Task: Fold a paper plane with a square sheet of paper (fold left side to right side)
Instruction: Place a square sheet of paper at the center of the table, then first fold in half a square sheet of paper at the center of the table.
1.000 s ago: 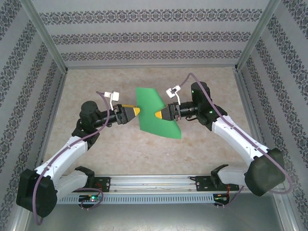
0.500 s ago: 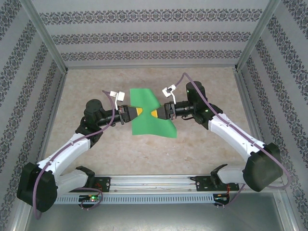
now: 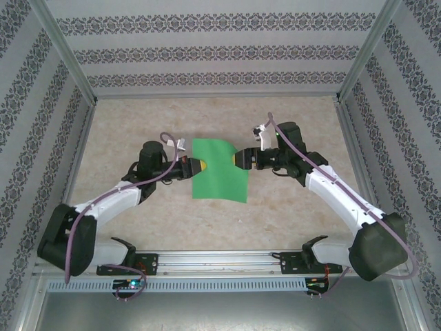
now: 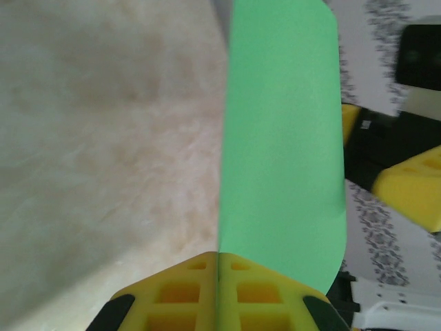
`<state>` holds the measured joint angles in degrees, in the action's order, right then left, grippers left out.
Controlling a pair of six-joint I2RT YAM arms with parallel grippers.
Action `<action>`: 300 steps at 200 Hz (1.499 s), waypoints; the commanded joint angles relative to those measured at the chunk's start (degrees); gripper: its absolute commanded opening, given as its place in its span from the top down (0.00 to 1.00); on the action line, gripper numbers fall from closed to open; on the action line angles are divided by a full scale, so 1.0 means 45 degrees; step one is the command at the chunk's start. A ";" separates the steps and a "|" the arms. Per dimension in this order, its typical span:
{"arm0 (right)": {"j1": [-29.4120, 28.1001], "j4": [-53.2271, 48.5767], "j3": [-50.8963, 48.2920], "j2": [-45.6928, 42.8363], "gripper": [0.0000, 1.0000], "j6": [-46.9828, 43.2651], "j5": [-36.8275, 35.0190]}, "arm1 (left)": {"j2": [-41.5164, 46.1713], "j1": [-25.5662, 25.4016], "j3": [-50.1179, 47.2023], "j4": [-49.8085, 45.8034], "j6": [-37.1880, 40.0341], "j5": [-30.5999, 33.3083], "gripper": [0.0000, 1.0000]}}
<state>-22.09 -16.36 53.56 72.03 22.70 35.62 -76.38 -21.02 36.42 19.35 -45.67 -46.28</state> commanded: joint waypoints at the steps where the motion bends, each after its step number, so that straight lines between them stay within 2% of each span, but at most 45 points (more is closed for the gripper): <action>1: 0.0139 -0.0375 -0.0620 0.0075 0.30 0.0408 -0.1384 | -0.1048 -0.0086 -0.0047 -0.1185 -0.0085 0.0672 0.99; 38: 0.0062 0.0429 -0.1384 0.0914 0.41 0.1245 -0.1300 | -0.3228 -0.0085 0.0124 -0.1596 0.0206 0.0849 0.99; 72: -0.0472 0.1684 -0.1810 0.2240 0.62 0.2001 -0.1193 | -0.4374 -0.0095 0.0657 -0.2366 0.0692 0.1094 0.99; 106: -0.0774 0.1886 -0.1570 0.3682 0.89 0.2291 -0.1548 | -0.4589 -0.0095 0.0830 -0.2468 0.0647 0.1111 0.99; 125: -0.0833 0.1831 -0.1484 0.4365 0.97 0.2377 -0.1745 | -0.4495 -0.0086 0.0840 -0.2576 0.0620 0.1182 0.99; 187: -0.0870 0.1494 -0.1541 0.5684 0.99 0.2273 -0.2164 | -0.4287 -0.0082 0.0964 -0.2751 0.0579 0.1019 0.93; 252: -0.0910 0.0987 -0.1511 0.6354 1.00 0.2007 -0.2600 | -0.3349 -0.0078 0.1249 -0.3075 0.0344 0.0760 0.76; 300: -0.0912 0.1056 -0.1570 0.6415 1.00 0.1939 -0.2608 | -0.3041 -0.0104 0.1414 -0.2663 -0.0130 0.0261 0.69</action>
<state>-25.41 -9.19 47.09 98.48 32.67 27.05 -91.18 -21.02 41.52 7.05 -44.38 -42.72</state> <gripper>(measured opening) 0.043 0.288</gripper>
